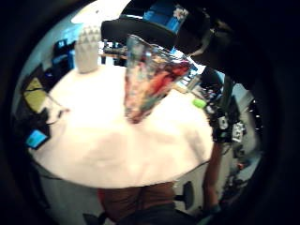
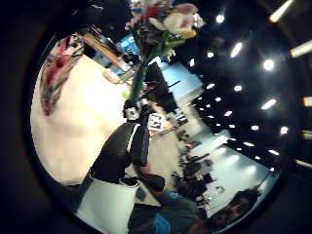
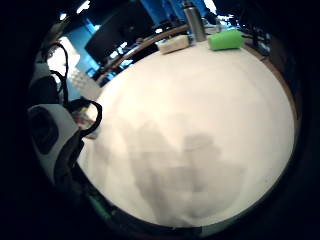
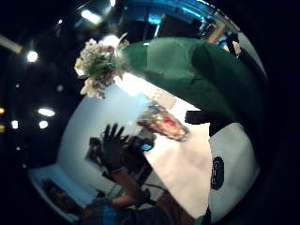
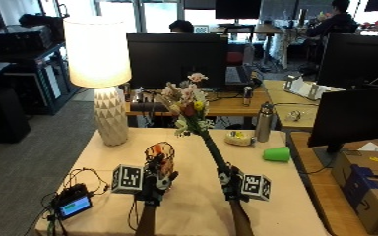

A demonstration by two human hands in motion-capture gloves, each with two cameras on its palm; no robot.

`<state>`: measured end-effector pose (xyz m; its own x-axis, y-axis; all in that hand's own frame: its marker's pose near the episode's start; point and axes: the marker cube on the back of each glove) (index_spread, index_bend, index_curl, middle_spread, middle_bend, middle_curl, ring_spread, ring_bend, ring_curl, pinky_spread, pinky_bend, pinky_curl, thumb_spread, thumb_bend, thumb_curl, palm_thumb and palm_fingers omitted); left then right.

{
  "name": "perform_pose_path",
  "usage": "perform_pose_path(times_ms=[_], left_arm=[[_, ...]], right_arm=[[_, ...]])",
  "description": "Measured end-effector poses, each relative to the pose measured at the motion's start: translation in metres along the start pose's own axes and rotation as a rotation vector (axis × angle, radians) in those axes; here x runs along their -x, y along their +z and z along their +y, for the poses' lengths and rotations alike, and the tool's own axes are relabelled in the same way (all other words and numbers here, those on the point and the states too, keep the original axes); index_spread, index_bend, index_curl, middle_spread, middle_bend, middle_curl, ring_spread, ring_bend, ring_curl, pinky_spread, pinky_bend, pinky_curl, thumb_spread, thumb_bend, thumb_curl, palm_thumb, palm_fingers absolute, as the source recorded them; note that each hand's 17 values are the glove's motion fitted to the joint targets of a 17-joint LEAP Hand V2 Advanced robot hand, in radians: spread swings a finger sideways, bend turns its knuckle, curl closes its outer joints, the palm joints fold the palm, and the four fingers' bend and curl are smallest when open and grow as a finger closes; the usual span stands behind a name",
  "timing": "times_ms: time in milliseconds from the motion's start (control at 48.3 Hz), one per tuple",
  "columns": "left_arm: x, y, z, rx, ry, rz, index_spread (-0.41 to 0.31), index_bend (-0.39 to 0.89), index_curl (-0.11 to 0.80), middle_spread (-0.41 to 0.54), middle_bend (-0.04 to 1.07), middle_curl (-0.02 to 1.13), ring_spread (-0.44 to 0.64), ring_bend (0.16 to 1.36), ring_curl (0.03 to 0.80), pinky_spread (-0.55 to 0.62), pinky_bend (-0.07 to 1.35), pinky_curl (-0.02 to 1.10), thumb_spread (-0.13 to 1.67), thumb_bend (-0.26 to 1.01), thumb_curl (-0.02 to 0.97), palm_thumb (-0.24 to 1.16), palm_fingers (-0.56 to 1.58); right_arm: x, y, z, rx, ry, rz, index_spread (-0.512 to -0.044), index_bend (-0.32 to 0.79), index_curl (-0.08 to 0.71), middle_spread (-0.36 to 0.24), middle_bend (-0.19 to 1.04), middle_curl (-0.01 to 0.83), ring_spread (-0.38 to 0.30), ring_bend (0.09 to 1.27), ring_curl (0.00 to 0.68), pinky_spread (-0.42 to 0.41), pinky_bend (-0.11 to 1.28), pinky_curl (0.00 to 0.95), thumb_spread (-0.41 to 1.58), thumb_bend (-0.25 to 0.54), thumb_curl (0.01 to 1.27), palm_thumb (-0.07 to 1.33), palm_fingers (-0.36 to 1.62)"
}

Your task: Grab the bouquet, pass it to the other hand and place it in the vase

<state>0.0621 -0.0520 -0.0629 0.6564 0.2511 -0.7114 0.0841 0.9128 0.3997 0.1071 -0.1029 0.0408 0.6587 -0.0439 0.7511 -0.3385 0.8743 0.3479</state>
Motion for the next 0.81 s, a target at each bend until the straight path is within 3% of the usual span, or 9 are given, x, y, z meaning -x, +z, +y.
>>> perform_pose_path(times_ms=[165,248,331,372,393,455,496,620,807], left_arm=[[-0.019,0.032,-0.036,0.108,0.111,0.41,-0.119,0.14,0.298,0.006,0.18,0.32,0.14,0.56,0.302,0.37,0.4,0.34,0.94,-0.03,0.306,0.27,0.44],[-0.035,0.047,-0.043,0.147,0.05,0.474,-0.12,0.13,0.295,0.0,0.18,0.32,0.13,0.56,0.303,0.36,0.4,0.35,0.94,-0.03,0.308,0.28,0.45],[-0.048,0.059,-0.057,0.099,0.266,0.414,-0.107,0.12,0.289,-0.011,0.18,0.33,0.12,0.56,0.304,0.35,0.41,0.35,0.94,-0.02,0.316,0.31,0.45],[-0.057,0.063,-0.063,0.083,0.332,0.398,-0.107,0.12,0.287,-0.014,0.19,0.33,0.12,0.56,0.305,0.35,0.41,0.35,0.94,-0.02,0.318,0.32,0.45],[-0.061,0.065,-0.065,0.083,0.316,0.388,-0.106,0.12,0.286,-0.018,0.18,0.33,0.12,0.56,0.307,0.34,0.41,0.36,0.94,-0.02,0.318,0.33,0.45],[-0.073,0.07,-0.063,0.103,0.116,0.356,-0.099,0.11,0.279,-0.029,0.19,0.33,0.1,0.57,0.307,0.33,0.41,0.36,0.94,-0.02,0.322,0.35,0.46],[-0.082,0.07,-0.064,0.094,0.051,0.336,-0.091,0.1,0.272,-0.037,0.19,0.34,0.1,0.58,0.311,0.33,0.42,0.36,0.93,-0.02,0.327,0.36,0.47],[-0.092,0.071,-0.076,-0.013,0.066,0.303,-0.082,0.08,0.251,-0.063,0.19,0.34,0.06,0.61,0.316,0.27,0.45,0.37,0.93,-0.01,0.338,0.42,0.51],[-0.091,0.085,-0.083,-0.076,-0.053,0.385,-0.107,0.09,0.235,-0.144,0.19,0.35,-0.07,0.64,0.321,0.07,0.48,0.37,0.92,-0.01,0.364,0.54,0.71]], right_arm=[[0.019,0.021,0.009,0.032,-0.074,-0.234,-0.263,0.18,0.507,-0.173,0.66,0.609,-0.196,0.93,0.565,-0.286,0.77,0.51,0.47,-0.029,0.74,0.98,1.32],[0.033,0.029,0.016,0.06,-0.089,-0.336,-0.263,0.18,0.511,-0.173,0.66,0.611,-0.196,0.94,0.564,-0.288,0.77,0.51,0.47,-0.03,0.74,0.97,1.32],[0.047,0.034,0.022,0.077,-0.137,-0.418,-0.263,0.18,0.515,-0.173,0.66,0.612,-0.196,0.94,0.564,-0.288,0.77,0.509,0.47,-0.03,0.75,0.97,1.32],[0.048,0.04,0.025,0.094,-0.117,-0.429,-0.263,0.18,0.517,-0.173,0.66,0.613,-0.196,0.94,0.564,-0.288,0.77,0.509,0.47,-0.03,0.75,0.97,1.32],[0.049,0.043,0.027,0.104,-0.11,-0.441,-0.263,0.18,0.518,-0.173,0.66,0.613,-0.196,0.94,0.564,-0.288,0.77,0.509,0.47,-0.03,0.75,0.97,1.32],[0.057,0.05,0.03,0.125,-0.117,-0.489,-0.263,0.18,0.52,-0.173,0.66,0.614,-0.195,0.94,0.564,-0.288,0.77,0.508,0.48,-0.033,0.75,0.97,1.32],[0.061,0.053,0.031,0.134,-0.125,-0.516,-0.264,0.18,0.522,-0.173,0.66,0.615,-0.194,0.93,0.562,-0.287,0.77,0.507,0.47,-0.033,0.75,0.96,1.32],[0.06,0.068,0.037,0.195,-0.072,-0.621,-0.265,0.18,0.526,-0.173,0.66,0.617,-0.193,0.93,0.562,-0.289,0.76,0.502,0.47,-0.031,0.76,0.96,1.31],[0.059,0.082,0.043,0.241,-0.067,-0.69,-0.266,0.17,0.526,-0.172,0.66,0.617,-0.195,0.92,0.557,-0.296,0.74,0.492,0.49,-0.03,0.76,0.95,1.31]])
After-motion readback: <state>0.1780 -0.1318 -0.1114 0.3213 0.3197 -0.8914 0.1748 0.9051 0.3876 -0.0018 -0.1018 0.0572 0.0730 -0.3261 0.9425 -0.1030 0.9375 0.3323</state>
